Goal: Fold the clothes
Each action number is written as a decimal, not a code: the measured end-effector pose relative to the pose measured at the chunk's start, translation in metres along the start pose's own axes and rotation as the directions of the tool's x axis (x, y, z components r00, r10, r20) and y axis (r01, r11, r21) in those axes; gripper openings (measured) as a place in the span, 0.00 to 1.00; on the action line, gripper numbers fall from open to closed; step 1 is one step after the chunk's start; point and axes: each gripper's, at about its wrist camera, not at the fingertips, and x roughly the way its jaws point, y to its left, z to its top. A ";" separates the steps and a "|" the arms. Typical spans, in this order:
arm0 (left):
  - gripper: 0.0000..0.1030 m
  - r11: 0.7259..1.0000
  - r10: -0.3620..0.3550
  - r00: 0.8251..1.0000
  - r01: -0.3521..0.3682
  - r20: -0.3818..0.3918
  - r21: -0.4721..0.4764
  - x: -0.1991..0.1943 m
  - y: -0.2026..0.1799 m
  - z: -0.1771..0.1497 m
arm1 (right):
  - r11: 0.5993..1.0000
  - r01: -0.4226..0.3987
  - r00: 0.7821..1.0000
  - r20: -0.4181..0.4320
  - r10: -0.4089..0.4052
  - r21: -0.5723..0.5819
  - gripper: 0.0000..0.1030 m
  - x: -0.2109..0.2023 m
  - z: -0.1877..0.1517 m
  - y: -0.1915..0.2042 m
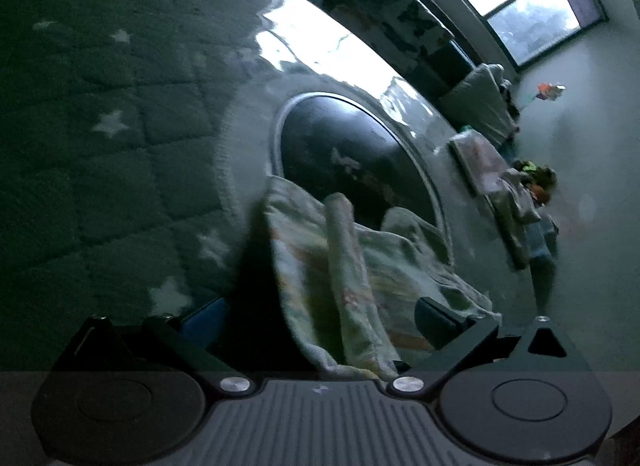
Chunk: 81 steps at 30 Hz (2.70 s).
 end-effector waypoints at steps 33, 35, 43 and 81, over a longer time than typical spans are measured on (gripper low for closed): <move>0.16 0.946 0.086 0.995 -0.099 0.055 0.307 0.024 -0.043 -0.025 | 0.911 0.271 0.961 -0.035 -0.274 0.312 0.42 -0.062 -0.040 -0.117; 0.16 0.940 0.097 0.993 -0.113 0.065 0.322 0.024 -0.045 -0.026 | 0.881 0.320 0.944 -0.041 -0.327 0.348 0.43 -0.071 -0.047 -0.132; 0.16 0.917 0.132 0.988 -0.151 0.077 0.368 0.027 -0.053 -0.024 | 0.782 0.420 0.900 -0.099 -0.425 0.461 0.50 -0.075 -0.067 -0.181; 0.14 0.803 0.098 0.987 -0.154 0.126 0.576 0.032 -0.129 -0.019 | 0.765 0.363 0.889 0.049 -0.456 0.532 0.08 -0.131 -0.048 -0.171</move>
